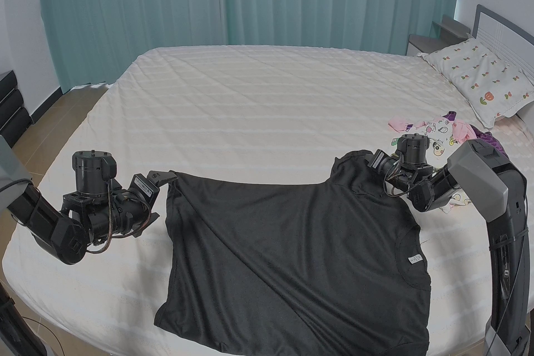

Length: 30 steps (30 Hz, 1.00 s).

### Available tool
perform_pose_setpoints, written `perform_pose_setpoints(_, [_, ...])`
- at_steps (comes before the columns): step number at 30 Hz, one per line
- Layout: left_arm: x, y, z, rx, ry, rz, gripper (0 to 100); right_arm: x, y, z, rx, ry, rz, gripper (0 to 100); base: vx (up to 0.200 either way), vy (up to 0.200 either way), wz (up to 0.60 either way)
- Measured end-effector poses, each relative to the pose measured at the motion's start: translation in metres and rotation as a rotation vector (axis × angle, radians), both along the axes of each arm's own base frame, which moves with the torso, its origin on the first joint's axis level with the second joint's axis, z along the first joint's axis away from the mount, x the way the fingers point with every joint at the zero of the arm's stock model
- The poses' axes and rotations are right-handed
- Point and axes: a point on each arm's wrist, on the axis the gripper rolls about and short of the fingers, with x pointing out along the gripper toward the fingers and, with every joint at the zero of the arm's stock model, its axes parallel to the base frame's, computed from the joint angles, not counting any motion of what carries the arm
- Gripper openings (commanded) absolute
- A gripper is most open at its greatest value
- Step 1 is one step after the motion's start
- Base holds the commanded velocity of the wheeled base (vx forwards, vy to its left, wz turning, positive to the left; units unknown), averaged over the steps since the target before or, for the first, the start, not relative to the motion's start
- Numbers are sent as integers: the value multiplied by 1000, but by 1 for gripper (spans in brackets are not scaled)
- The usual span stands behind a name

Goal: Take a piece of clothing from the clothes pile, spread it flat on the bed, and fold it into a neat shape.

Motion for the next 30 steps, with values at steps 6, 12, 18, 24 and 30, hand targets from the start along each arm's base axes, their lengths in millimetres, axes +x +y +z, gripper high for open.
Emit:
perform_pose_setpoints(6, [0,0,-1,1,2,0,100,7,-10,5,15,-31,-29,0,0,0,0])
perform_pose_setpoints(12, [1,0,-1,1,1,0,100,11,-17,14,41,-59,-54,0,0,0,0])
perform_pose_setpoints(18, [1,0,-1,1,2,0,100,14,-19,29,71,-133,-64,0,0,0,0])
perform_pose_setpoints(24, [2,0,-3,3,7,1,100,17,-20,33,79,-179,-79,0,0,0,0])
perform_pose_setpoints(30, [12,5,2,1,-22,20,100,17,-20,30,76,-172,-91,0,0,0,0])
